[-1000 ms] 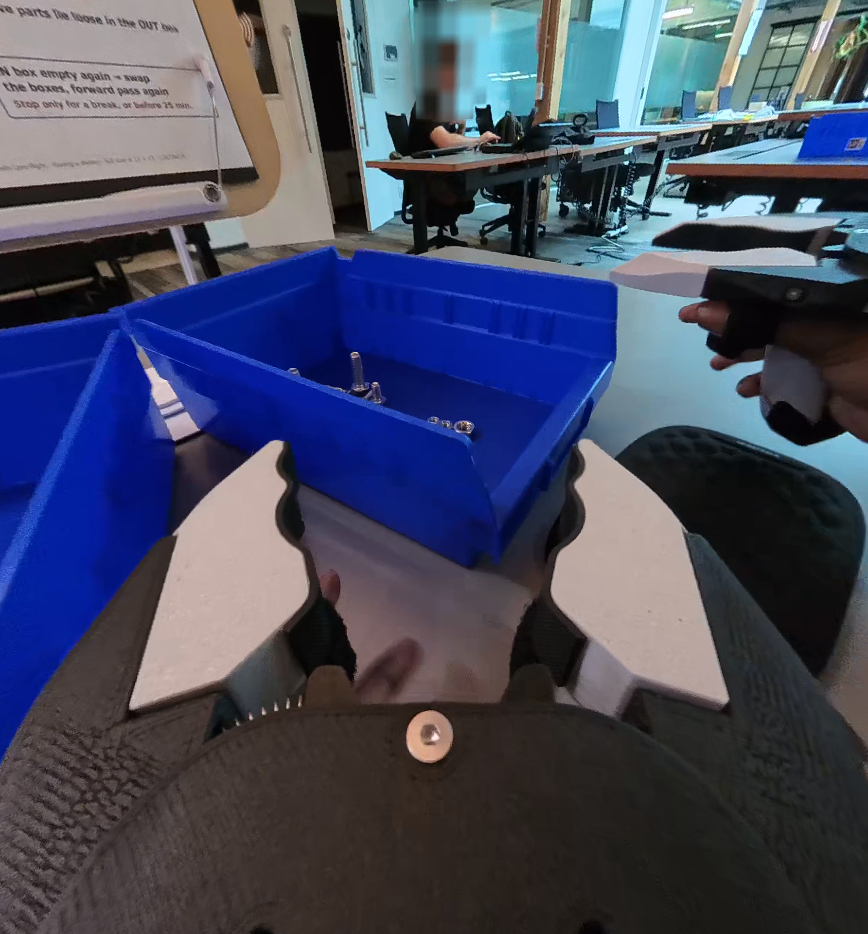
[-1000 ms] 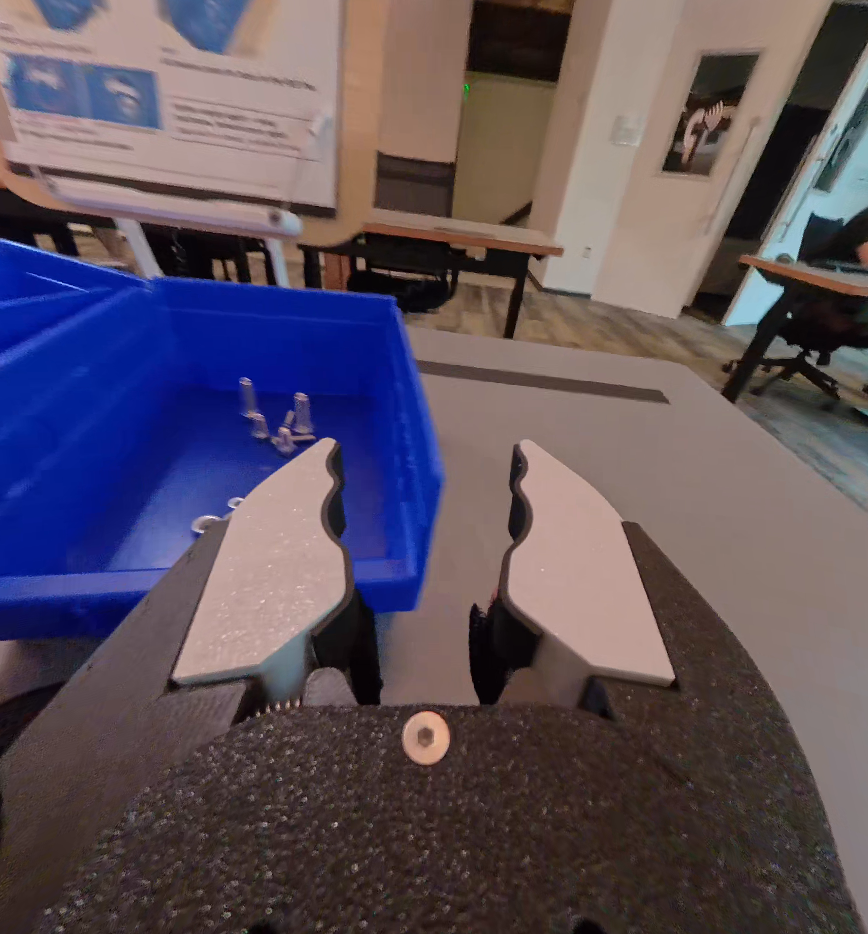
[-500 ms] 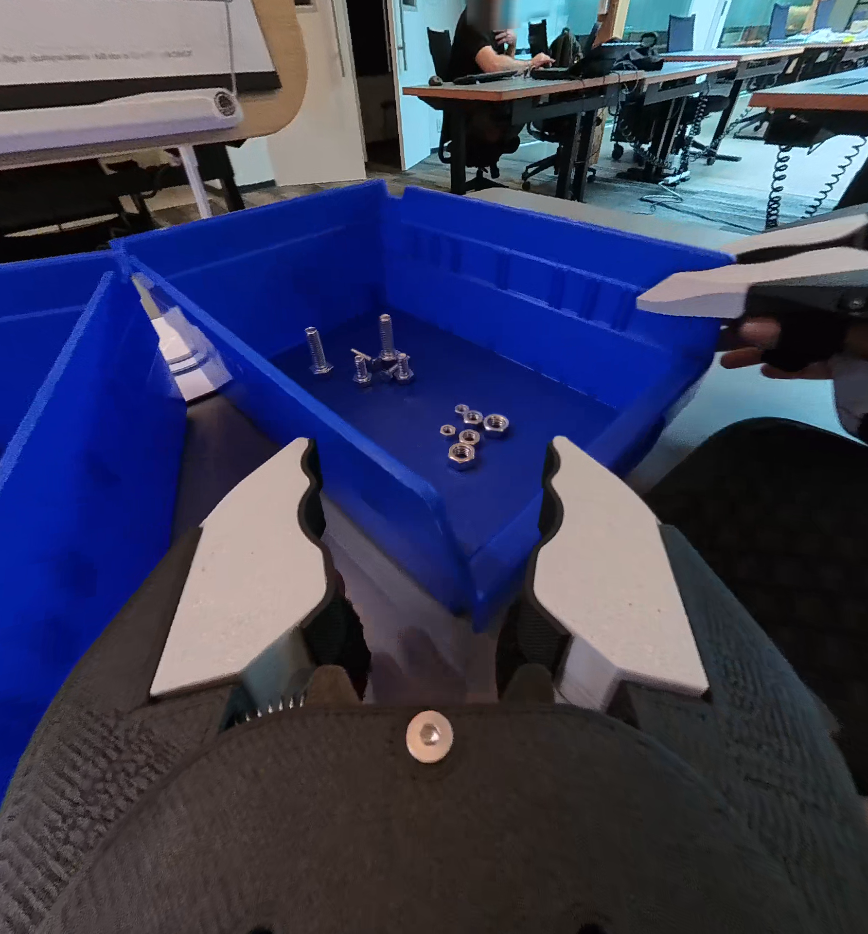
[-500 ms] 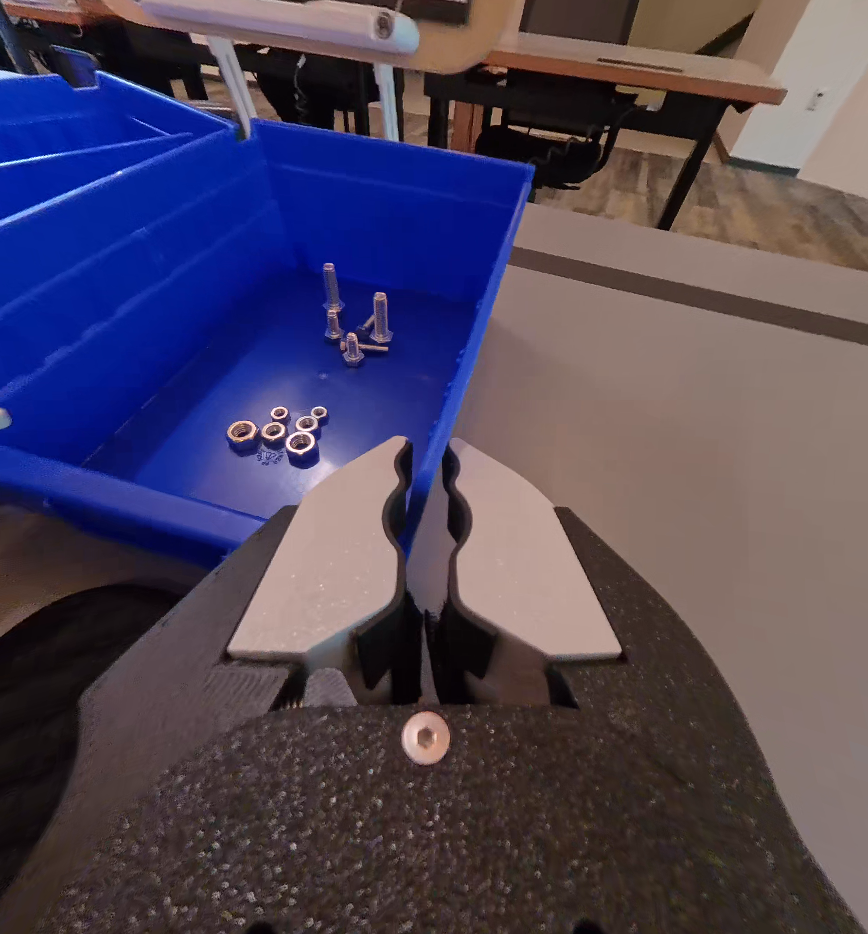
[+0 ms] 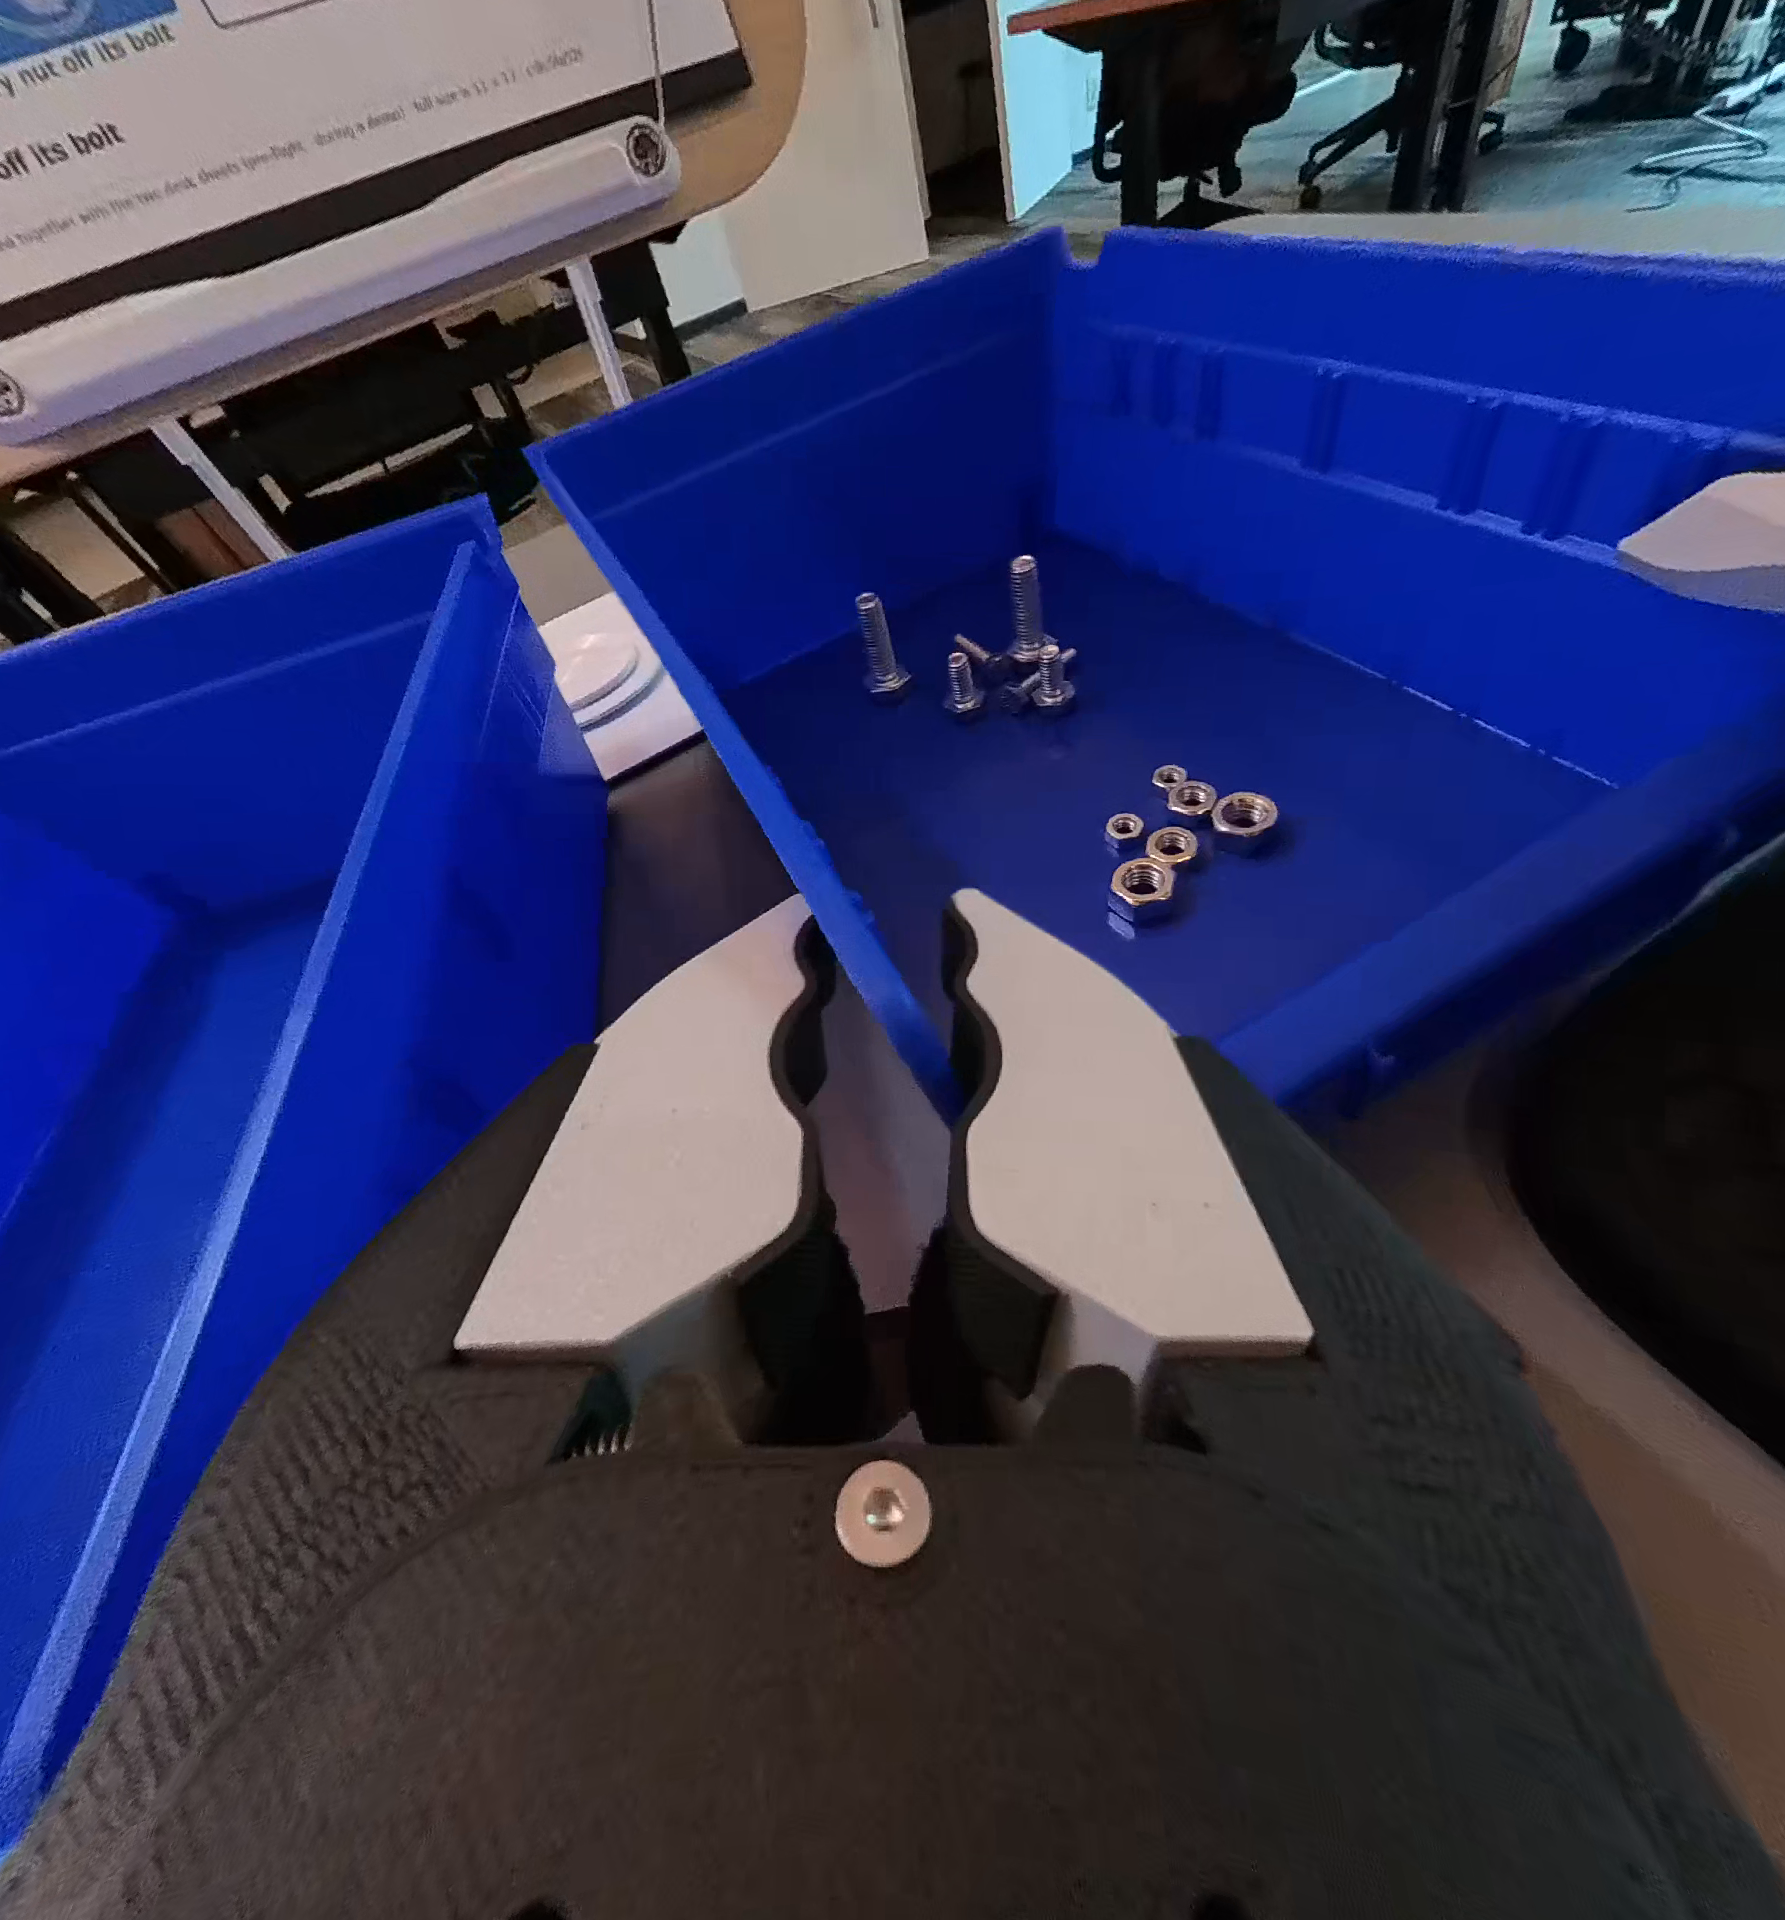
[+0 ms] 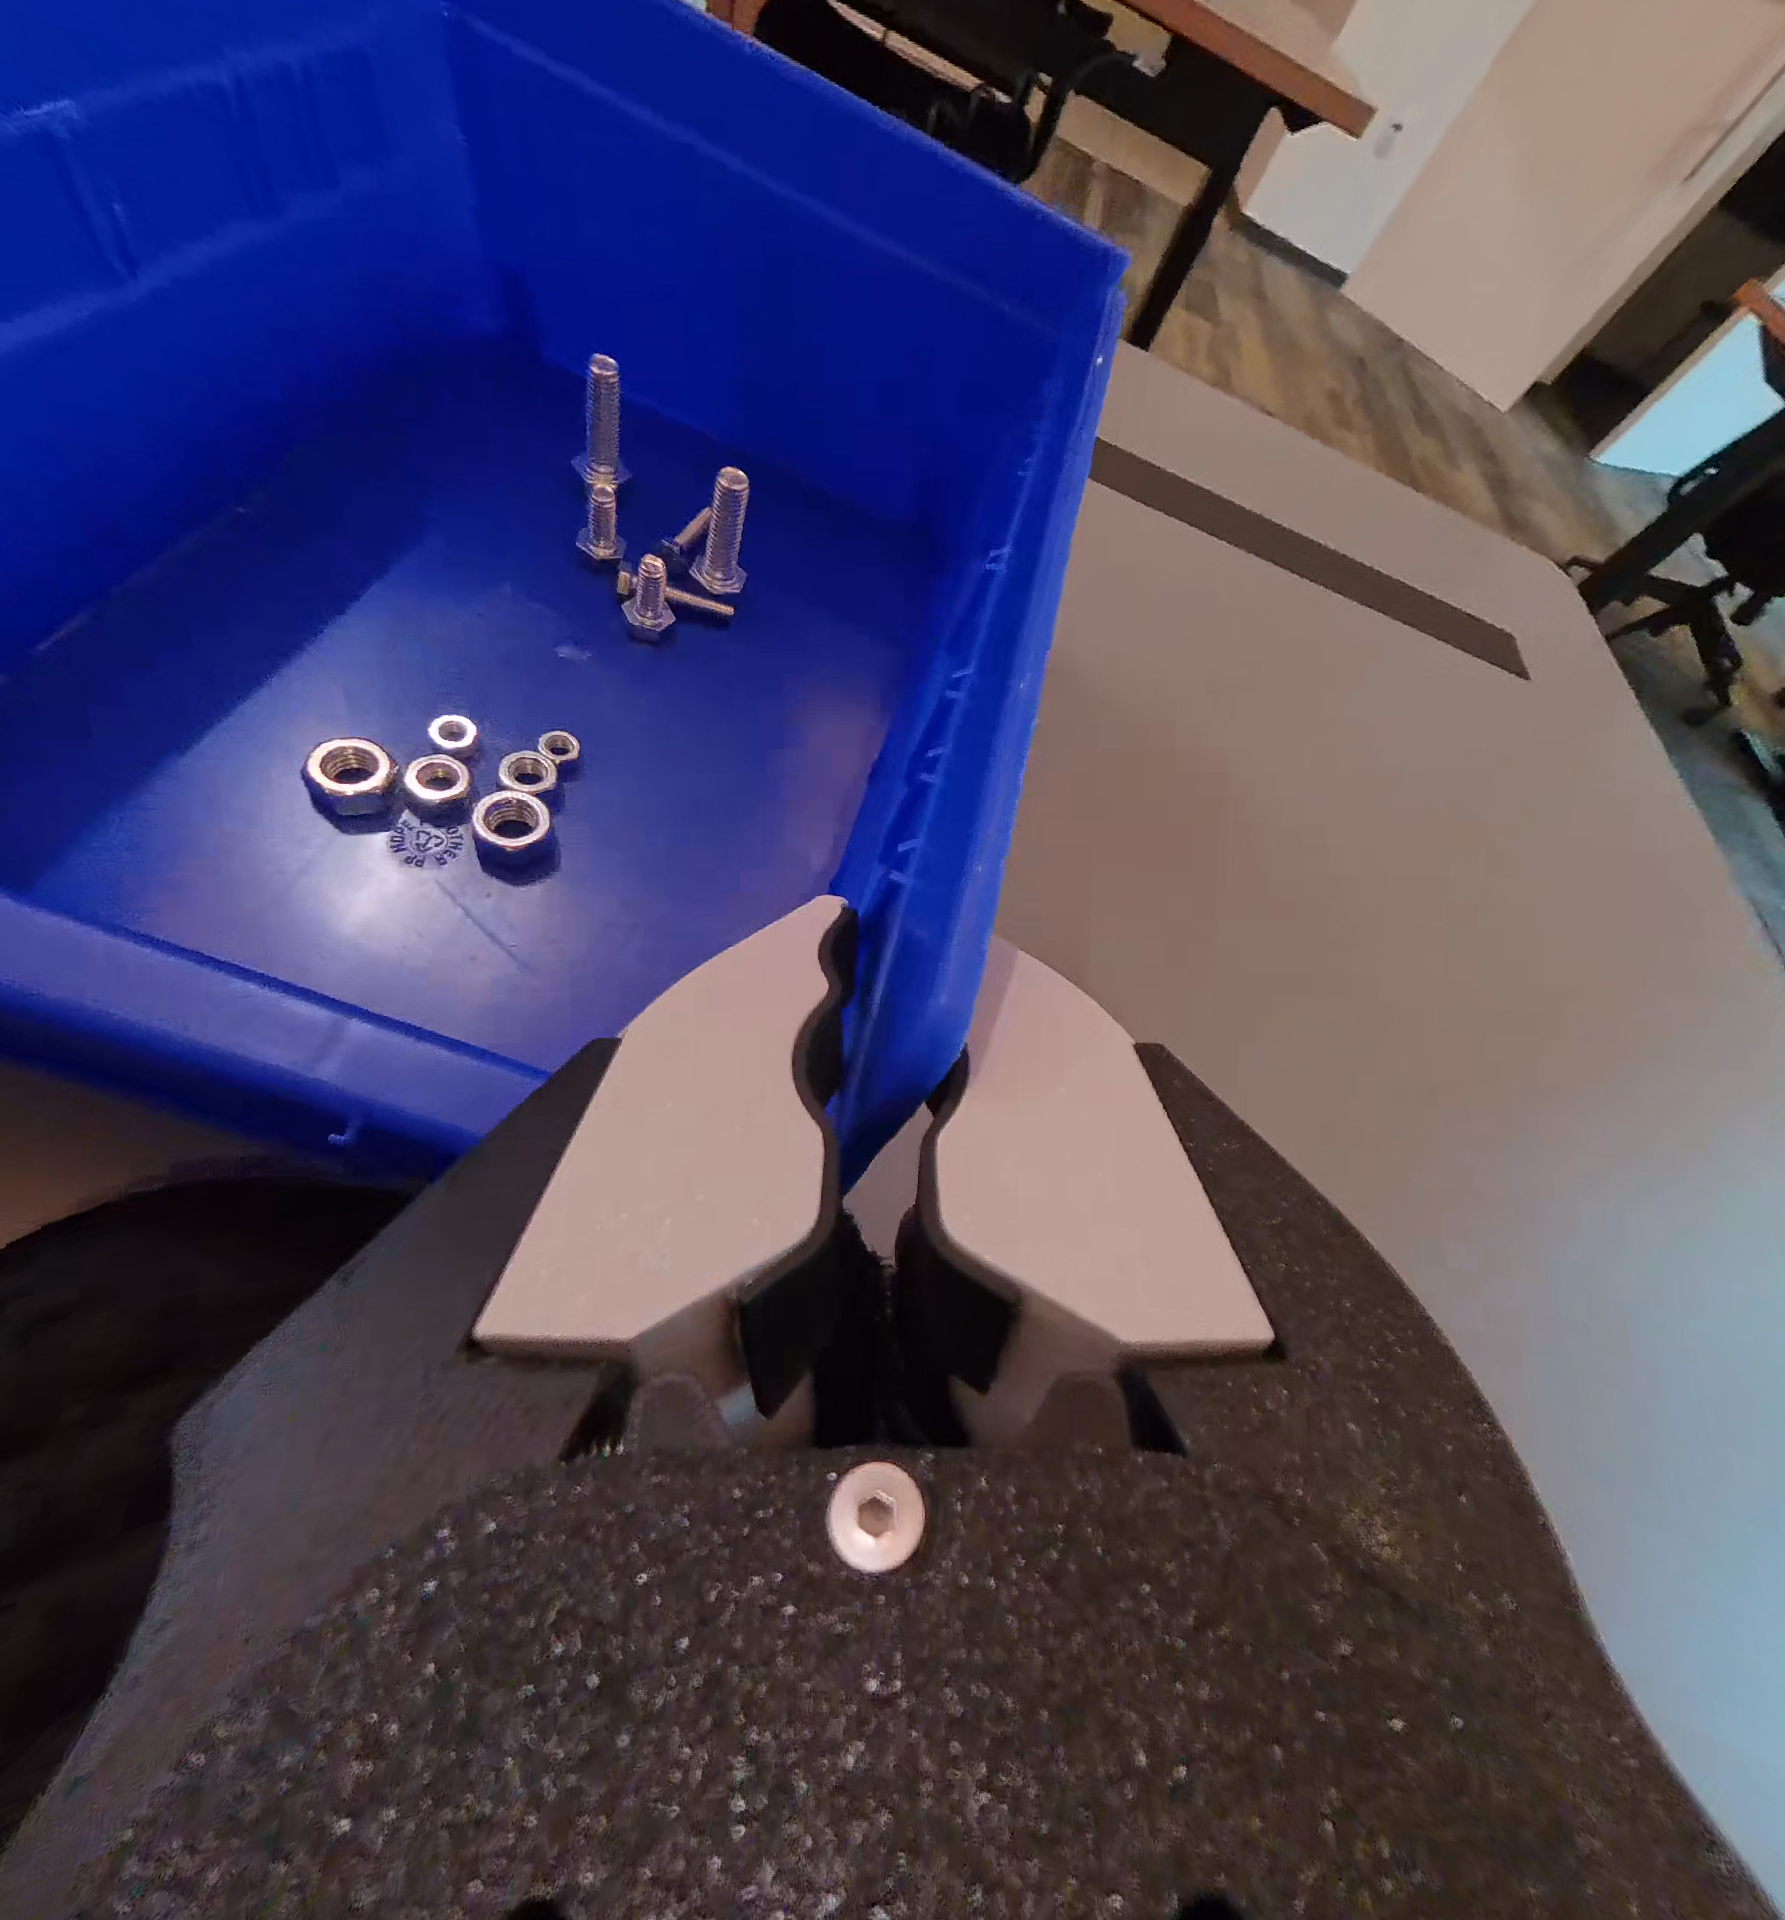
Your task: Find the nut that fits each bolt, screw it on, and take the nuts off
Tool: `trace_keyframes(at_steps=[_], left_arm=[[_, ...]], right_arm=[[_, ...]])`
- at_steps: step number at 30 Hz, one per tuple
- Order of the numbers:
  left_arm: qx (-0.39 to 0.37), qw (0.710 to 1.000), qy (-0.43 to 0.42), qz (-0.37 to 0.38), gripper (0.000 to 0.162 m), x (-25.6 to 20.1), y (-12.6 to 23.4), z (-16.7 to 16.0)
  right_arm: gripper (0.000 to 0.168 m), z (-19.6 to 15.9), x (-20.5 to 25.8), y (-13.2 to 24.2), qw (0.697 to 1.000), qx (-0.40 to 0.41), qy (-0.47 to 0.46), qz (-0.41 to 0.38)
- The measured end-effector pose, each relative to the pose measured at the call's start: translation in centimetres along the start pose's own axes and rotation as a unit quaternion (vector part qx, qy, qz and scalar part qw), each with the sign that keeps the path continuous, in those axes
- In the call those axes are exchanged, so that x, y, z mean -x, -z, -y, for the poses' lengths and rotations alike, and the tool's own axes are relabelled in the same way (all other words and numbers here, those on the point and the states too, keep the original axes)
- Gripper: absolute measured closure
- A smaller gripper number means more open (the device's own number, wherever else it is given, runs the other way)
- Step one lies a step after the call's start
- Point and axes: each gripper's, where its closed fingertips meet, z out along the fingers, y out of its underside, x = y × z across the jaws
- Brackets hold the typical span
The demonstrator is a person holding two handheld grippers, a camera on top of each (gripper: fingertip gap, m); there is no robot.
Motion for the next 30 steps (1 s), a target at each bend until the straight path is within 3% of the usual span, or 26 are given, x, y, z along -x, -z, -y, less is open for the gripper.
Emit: trace_keyframes(at_steps=[5,16,22,30], left_arm=[[-0.020,1.000,-0.014,-0.013,0.144,-0.9,1.3,1.3],[-0.075,0.997,-0.010,0.002,0.145,2.0,8.5,6.8],[-0.081,0.993,-0.028,0.081,0.145,7.9,12.8,7.6],[-0.058,0.973,-0.046,0.220,0.145,18.5,19.7,5.8]], right_arm=[[0.161,1.3,-1.1,3.6,0.999,-0.013,0.006,-0.046],[0.161,8.8,0.6,10.6,0.995,-0.063,0.032,-0.069],[0.161,14.2,5.5,9.4,0.992,-0.120,0.039,-0.009],[0.161,21.8,16.9,5.9,0.972,-0.202,0.057,0.104]])
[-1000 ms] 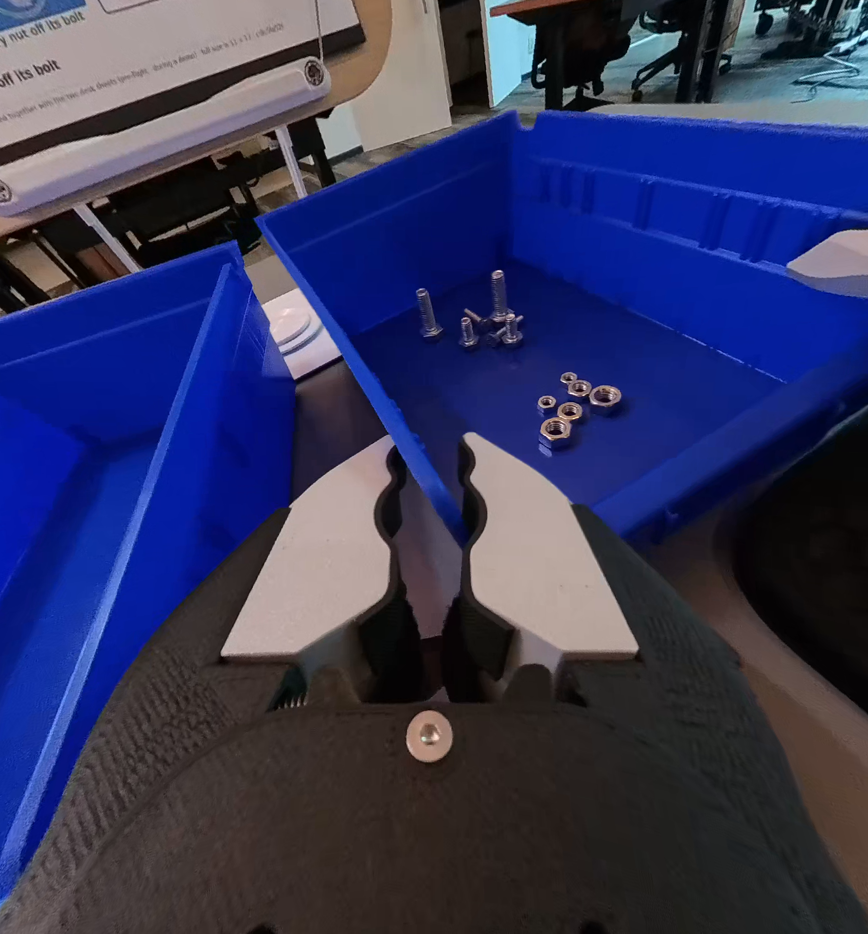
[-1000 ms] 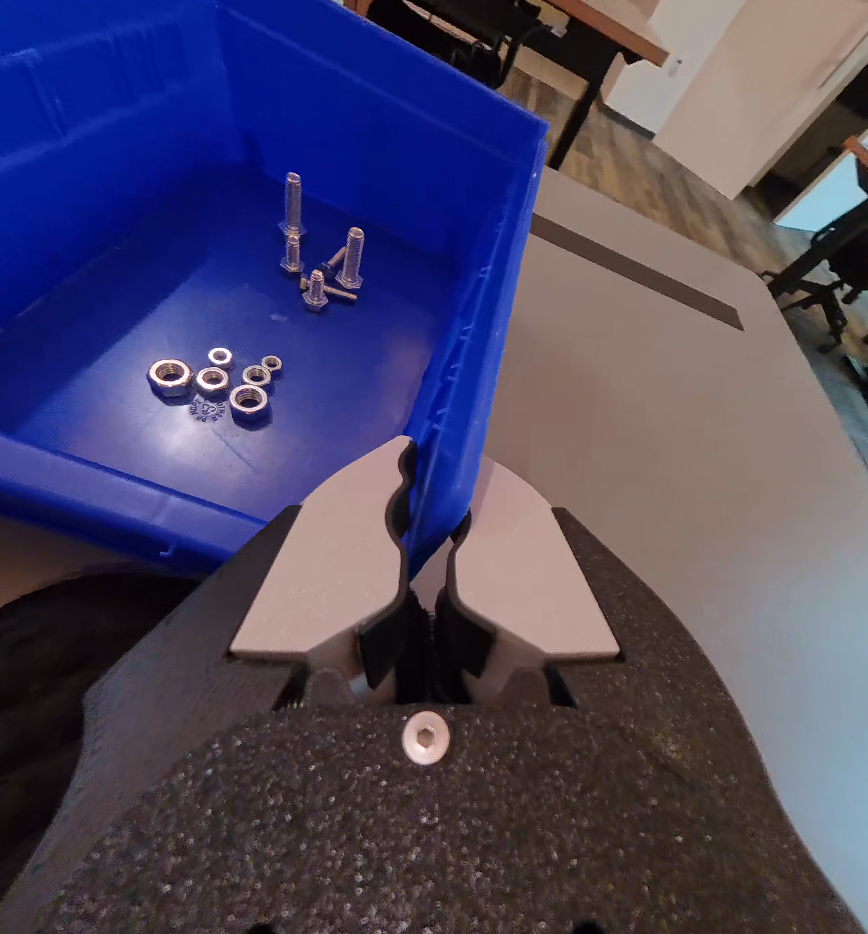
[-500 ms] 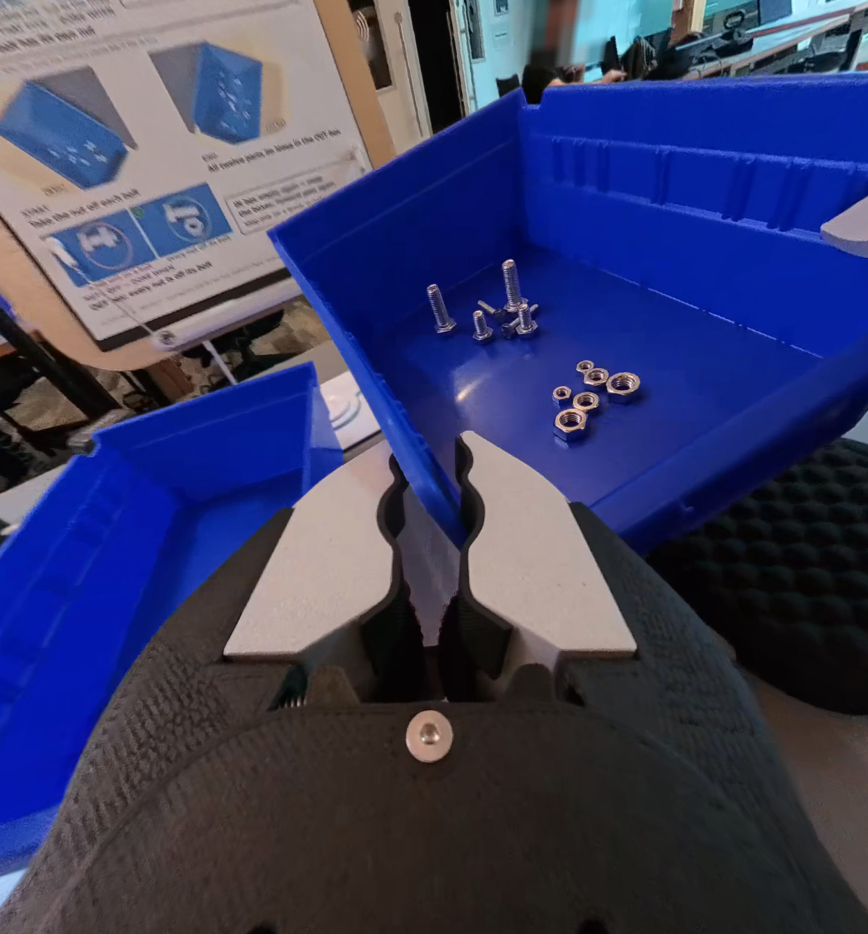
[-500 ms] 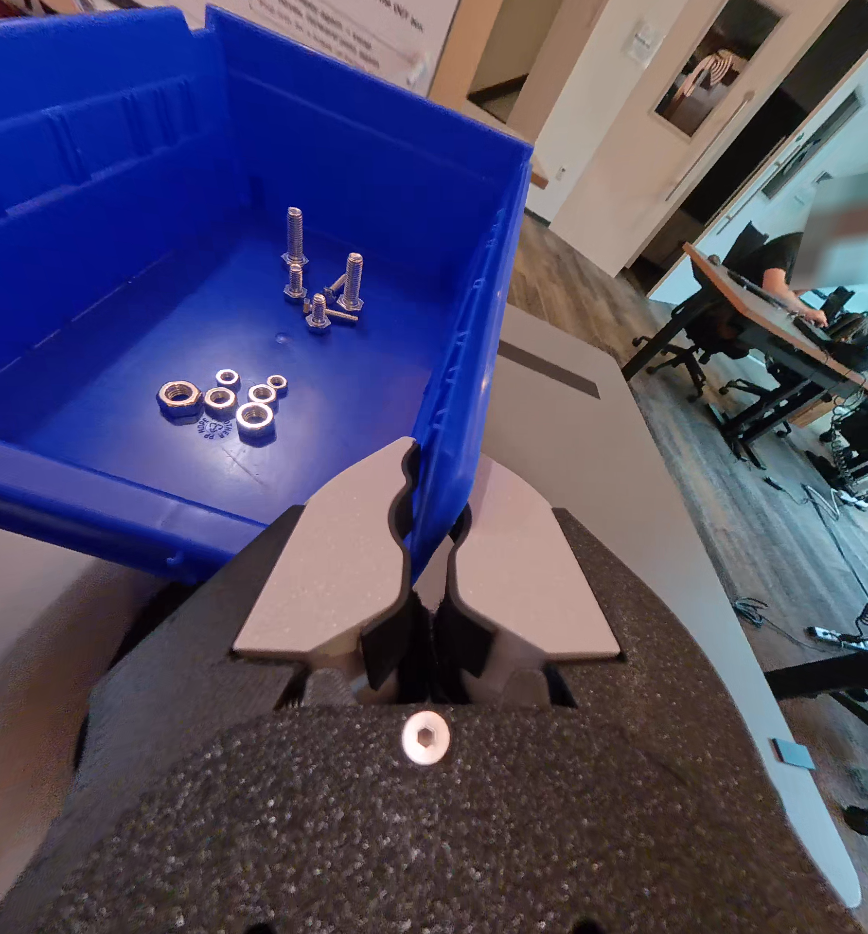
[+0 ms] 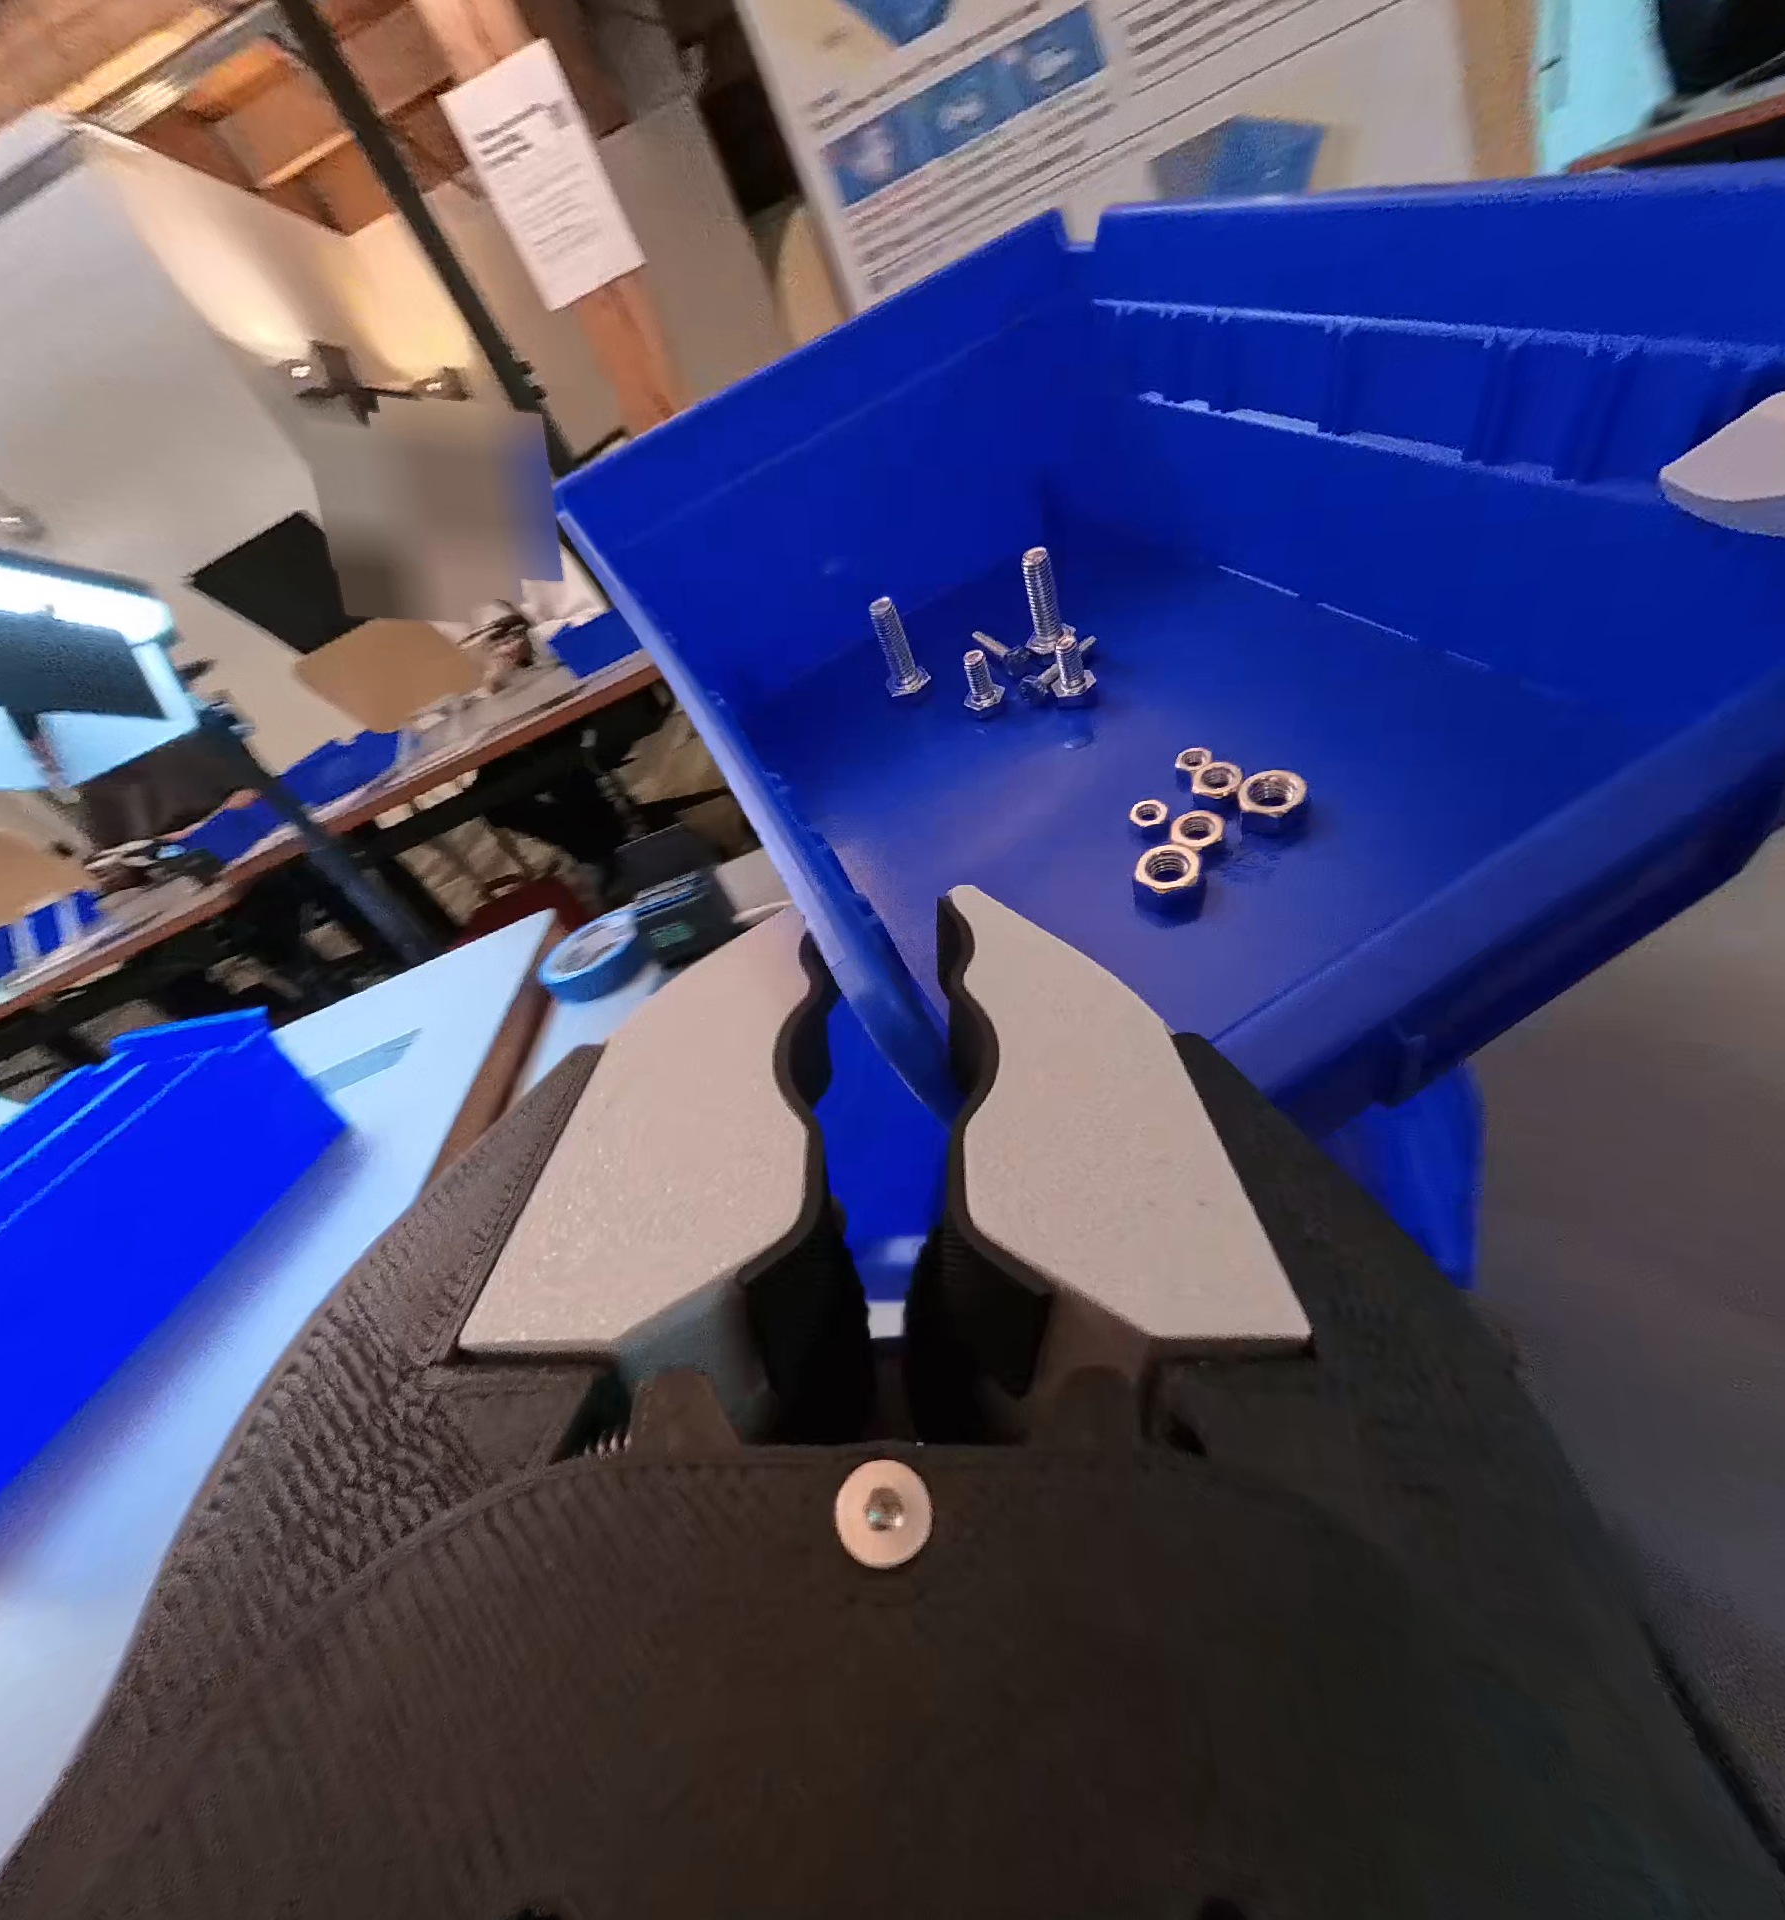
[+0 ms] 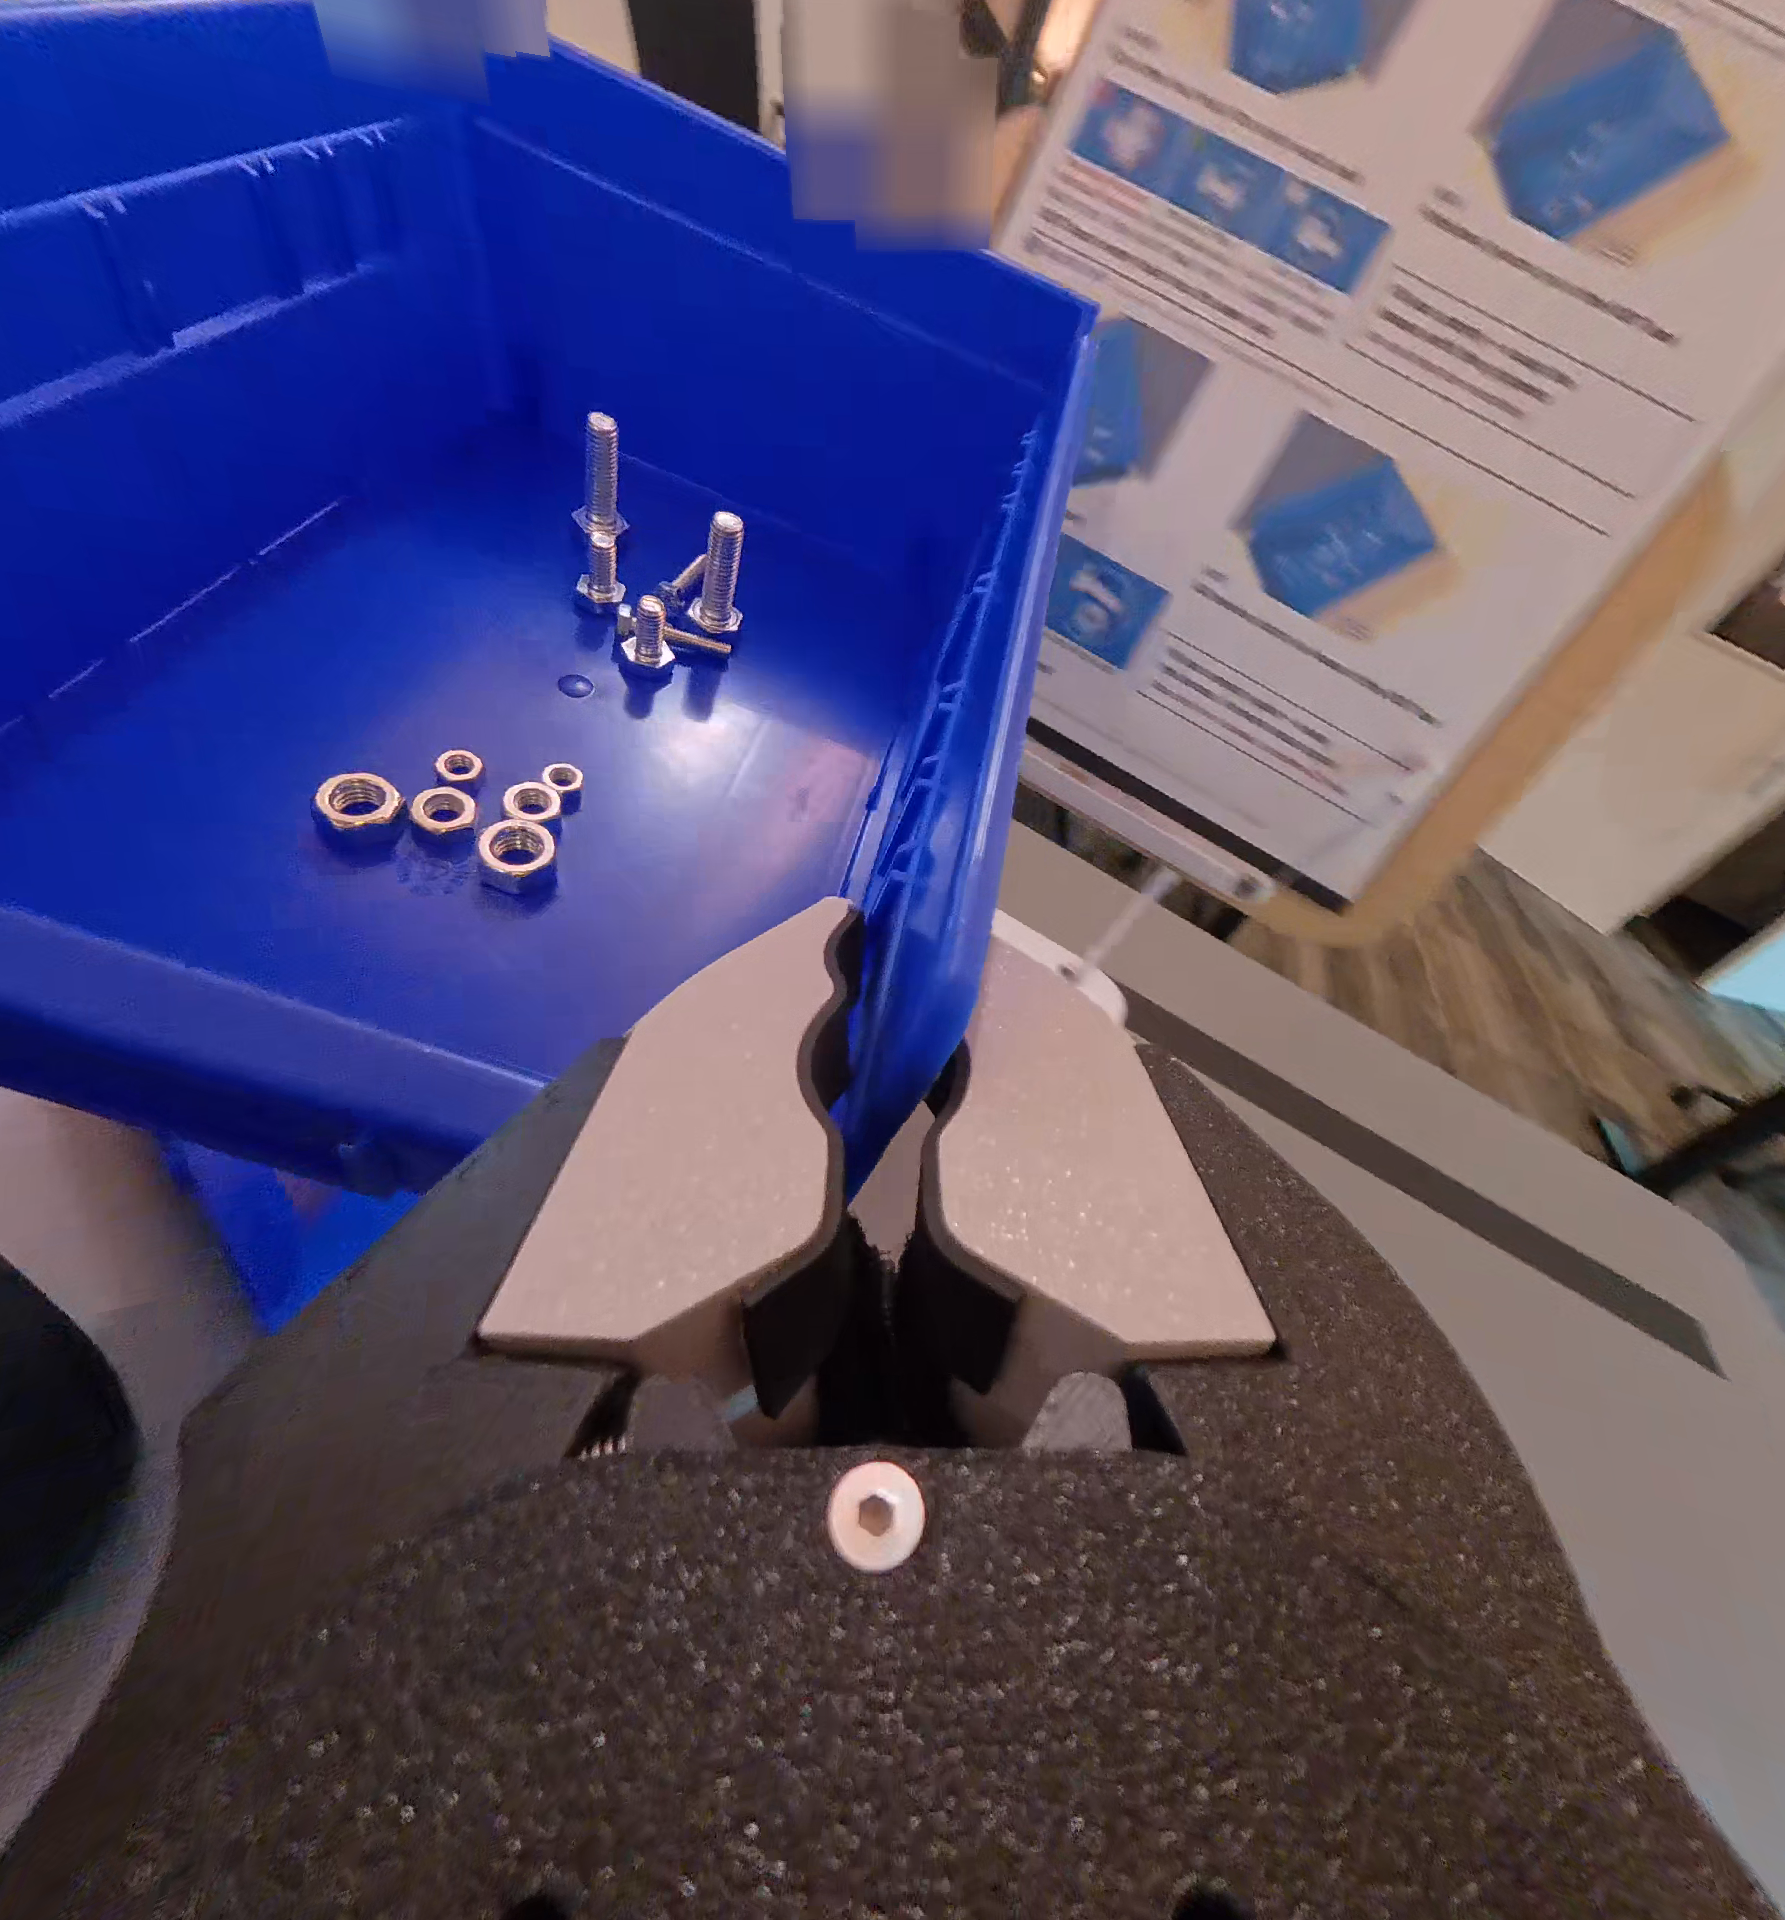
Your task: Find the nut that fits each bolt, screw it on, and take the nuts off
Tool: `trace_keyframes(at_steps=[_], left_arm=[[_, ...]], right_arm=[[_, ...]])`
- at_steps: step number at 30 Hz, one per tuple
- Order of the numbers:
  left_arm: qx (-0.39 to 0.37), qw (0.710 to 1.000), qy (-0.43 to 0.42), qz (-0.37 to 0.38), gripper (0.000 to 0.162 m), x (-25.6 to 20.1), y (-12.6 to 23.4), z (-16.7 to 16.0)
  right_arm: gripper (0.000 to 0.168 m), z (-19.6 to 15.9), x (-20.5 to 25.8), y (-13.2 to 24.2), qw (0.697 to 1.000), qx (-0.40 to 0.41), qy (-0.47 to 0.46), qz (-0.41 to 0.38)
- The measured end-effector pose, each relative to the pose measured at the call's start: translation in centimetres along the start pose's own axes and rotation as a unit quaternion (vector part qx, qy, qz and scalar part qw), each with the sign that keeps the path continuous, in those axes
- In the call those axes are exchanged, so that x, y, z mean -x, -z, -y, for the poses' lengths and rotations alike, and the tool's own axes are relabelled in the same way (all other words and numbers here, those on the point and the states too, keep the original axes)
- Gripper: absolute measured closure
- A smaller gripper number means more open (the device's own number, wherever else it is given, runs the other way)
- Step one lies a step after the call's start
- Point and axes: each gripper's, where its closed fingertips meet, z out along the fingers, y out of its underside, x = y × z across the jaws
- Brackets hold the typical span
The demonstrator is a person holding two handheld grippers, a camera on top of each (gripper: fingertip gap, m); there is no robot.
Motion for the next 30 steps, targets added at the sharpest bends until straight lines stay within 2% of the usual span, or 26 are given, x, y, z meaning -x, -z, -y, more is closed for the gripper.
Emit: trace_keyframes(at_steps=[8,16,22,27,30], left_arm=[[0.044,0.994,-0.015,0.099,0.144,9.2,3.0,-4.1],[0.080,0.983,-0.041,0.157,0.145,15.5,7.1,-7.8],[0.115,0.978,-0.018,0.173,0.146,17.7,8.9,-11.7],[0.144,0.977,0.004,0.159,0.148,18.1,8.9,-15.5],[0.141,0.975,0.021,0.170,0.152,18.7,8.5,-16.7]], right_arm=[[0.161,3.9,9.8,-5.4,0.994,-0.055,-0.024,0.093],[0.161,5.9,18.4,-6.9,0.982,-0.093,-0.058,0.155],[0.160,4.3,23.5,-7.9,0.978,-0.073,-0.060,0.186],[0.158,1.7,26.2,-8.4,0.977,-0.033,-0.038,0.208],[0.155,-0.1,27.6,-8.5,0.976,-0.013,-0.005,0.215]])
